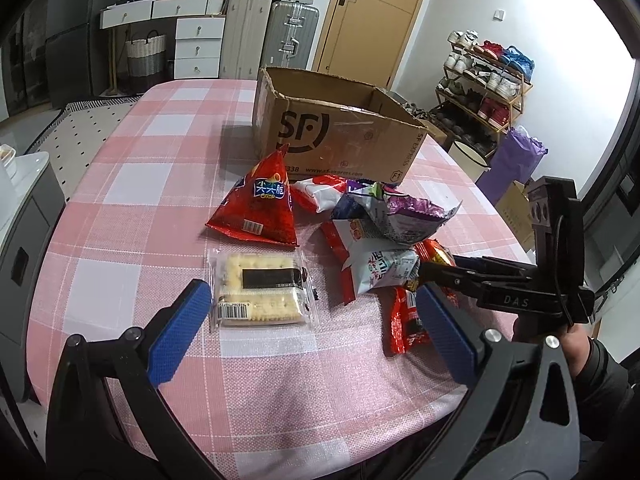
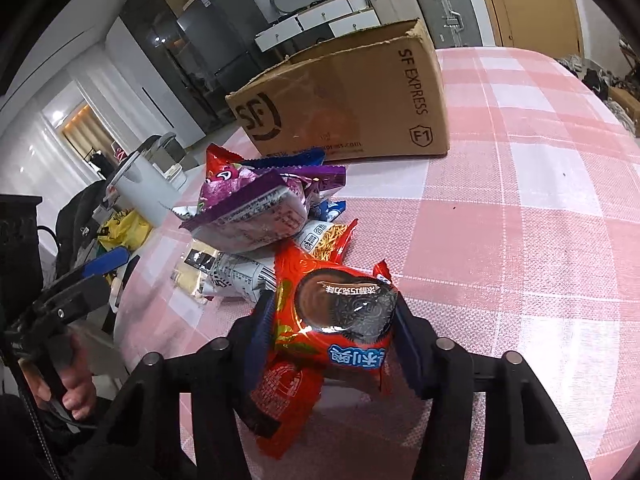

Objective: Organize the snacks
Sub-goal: 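Grasp the red Oreo packet with the right tool and lift, then hold the Oreo packet in the right tool while the left tool grasps the cracker sandwich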

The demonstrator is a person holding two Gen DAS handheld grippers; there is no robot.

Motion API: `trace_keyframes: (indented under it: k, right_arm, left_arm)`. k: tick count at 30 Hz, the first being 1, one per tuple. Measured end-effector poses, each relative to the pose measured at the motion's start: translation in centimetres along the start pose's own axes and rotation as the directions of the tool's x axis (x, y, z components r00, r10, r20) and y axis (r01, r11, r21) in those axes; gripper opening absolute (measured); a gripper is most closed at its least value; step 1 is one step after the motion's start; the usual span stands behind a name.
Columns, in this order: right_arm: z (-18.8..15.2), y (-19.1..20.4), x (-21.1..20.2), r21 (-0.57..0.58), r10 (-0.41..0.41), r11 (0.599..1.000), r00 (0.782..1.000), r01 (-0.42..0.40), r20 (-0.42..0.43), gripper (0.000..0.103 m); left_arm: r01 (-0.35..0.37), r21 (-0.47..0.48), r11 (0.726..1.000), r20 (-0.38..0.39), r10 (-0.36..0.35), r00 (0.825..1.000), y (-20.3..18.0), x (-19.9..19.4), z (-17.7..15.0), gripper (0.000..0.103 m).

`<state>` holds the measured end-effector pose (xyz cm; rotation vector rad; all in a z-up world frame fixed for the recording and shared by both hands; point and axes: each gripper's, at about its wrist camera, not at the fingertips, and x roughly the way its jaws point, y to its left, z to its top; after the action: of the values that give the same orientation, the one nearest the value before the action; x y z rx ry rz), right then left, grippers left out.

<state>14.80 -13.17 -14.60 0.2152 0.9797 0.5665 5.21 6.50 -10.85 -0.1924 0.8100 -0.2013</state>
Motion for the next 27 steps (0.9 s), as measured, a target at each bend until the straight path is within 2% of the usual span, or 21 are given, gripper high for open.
trace_keyframes:
  k: [16, 27]
  right_arm:
    - [-0.7, -0.3, -1.6, 0.014, 0.018, 1.000, 0.999, -0.018, 0.037, 0.053]
    - [-1.2, -1.6, -2.8, 0.043, 0.024, 0.999, 0.998, -0.026, 0.053, 0.053]
  left_arm:
    - [-0.026, -0.034, 0.999, -0.018, 0.025, 1.000, 0.9, 0.4, 0.0, 0.102]
    - [-0.090, -0.049, 0.995, -0.031, 0.089, 0.996, 2.7, 1.6, 0.5, 0.102]
